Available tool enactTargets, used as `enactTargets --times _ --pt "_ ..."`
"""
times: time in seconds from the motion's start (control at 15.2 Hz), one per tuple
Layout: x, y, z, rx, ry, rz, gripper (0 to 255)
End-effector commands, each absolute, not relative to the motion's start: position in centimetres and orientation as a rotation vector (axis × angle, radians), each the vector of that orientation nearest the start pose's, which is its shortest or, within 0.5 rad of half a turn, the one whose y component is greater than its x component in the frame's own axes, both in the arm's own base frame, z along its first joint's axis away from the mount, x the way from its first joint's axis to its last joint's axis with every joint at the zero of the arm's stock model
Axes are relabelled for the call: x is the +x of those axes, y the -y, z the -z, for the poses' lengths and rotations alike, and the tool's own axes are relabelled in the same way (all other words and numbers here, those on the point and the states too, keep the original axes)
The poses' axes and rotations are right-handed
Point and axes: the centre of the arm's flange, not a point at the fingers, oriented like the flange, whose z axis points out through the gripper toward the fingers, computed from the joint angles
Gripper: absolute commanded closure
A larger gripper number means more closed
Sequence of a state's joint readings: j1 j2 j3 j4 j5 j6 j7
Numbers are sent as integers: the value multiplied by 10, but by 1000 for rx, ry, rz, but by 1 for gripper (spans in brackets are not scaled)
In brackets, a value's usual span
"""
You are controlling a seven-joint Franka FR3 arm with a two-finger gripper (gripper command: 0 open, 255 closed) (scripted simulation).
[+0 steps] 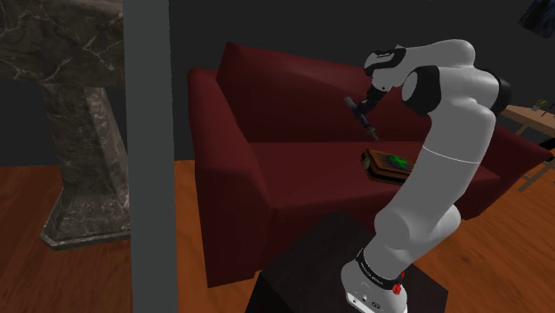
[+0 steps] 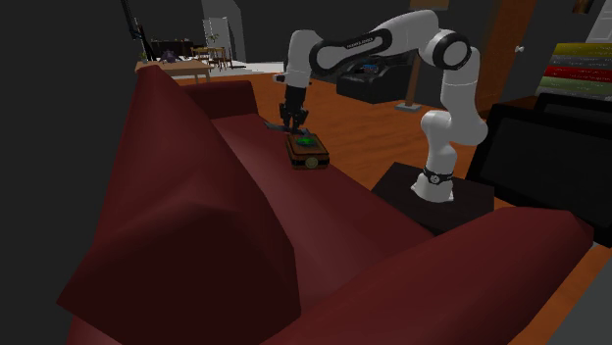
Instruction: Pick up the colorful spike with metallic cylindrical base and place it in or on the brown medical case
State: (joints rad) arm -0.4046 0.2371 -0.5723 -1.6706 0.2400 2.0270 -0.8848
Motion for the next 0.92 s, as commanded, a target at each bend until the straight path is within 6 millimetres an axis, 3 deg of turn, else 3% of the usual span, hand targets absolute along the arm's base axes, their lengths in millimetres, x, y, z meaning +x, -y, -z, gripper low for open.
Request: enactTargets --times 0.0,0.86 --pt "371 515 -499 -3190 -250 278 255" --pt "215 587 -505 -3190 -250 278 255"
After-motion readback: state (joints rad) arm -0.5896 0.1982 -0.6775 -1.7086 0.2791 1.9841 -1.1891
